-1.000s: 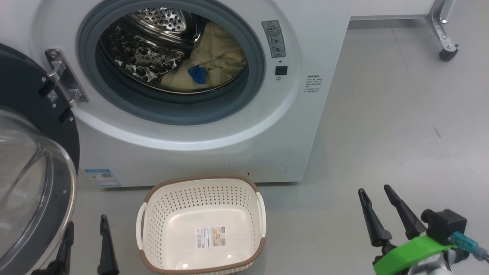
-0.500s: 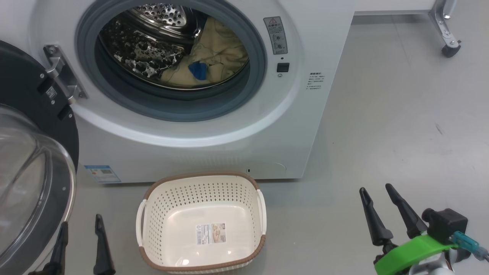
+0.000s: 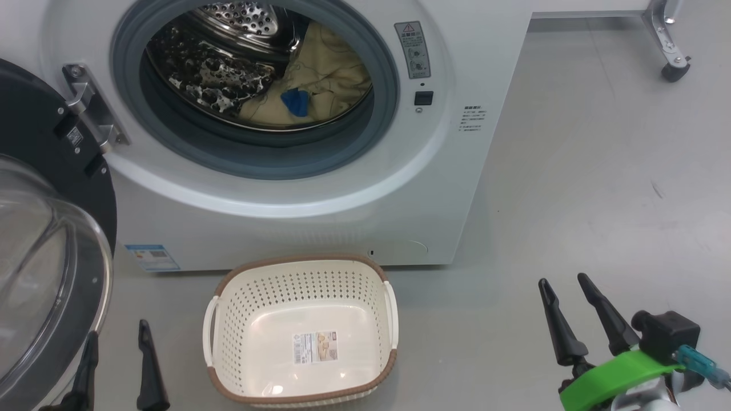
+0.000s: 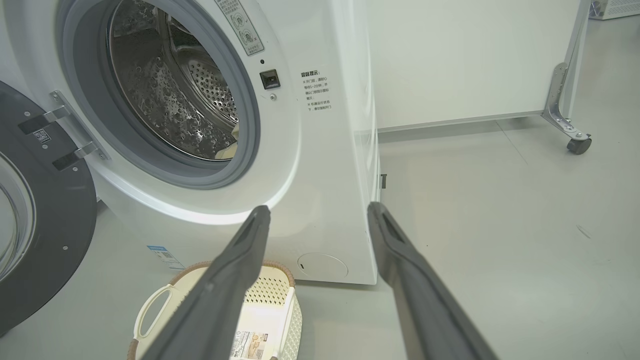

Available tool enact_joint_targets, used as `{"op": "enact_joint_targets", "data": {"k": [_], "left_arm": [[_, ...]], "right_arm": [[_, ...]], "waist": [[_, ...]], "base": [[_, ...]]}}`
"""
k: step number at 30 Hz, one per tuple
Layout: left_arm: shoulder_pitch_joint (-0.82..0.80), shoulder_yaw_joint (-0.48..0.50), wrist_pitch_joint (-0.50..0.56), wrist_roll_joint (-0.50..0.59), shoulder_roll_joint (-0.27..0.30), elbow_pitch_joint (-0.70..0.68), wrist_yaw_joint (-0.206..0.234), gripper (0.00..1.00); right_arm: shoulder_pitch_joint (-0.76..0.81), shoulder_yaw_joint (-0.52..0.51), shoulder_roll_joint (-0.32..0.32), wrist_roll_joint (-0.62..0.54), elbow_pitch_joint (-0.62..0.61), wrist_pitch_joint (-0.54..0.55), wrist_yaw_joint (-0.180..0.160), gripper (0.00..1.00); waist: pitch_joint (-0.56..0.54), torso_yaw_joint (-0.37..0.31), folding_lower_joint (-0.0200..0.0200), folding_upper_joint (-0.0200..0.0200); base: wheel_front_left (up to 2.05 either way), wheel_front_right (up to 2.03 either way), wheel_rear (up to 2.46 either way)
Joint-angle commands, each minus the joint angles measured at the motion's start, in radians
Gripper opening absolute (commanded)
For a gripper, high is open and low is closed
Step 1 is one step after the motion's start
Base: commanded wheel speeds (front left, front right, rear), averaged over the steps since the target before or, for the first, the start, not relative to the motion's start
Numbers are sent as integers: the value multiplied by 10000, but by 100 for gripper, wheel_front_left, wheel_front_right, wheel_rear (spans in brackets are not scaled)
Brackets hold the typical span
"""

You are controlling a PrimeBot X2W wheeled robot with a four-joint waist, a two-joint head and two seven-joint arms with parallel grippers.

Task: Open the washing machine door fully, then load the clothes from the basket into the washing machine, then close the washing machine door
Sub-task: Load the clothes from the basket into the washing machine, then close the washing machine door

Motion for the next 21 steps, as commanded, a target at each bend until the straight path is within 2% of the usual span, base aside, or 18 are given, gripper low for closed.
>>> {"op": "enact_joint_targets", "data": {"k": [1, 12, 21], "left_arm": [[-388, 443, -66, 125, 71, -226, -36, 100], [-417, 546, -66, 244, 2, -91, -77, 100], [-401, 586, -66, 327, -31, -44, -106, 100]], "right_arm": [[-287, 117, -112, -65, -290, -67, -29, 100], [-277, 120, -116, -46, -258, -67, -29, 100], [-236, 138, -160, 1, -232, -67, -29, 100]], "waist": [[-5, 1, 0, 0], [-30, 12, 0, 0], [-103, 36, 0, 0]], "base": [[0, 0, 0], [-20, 20, 0], [-139, 139, 0]]}}
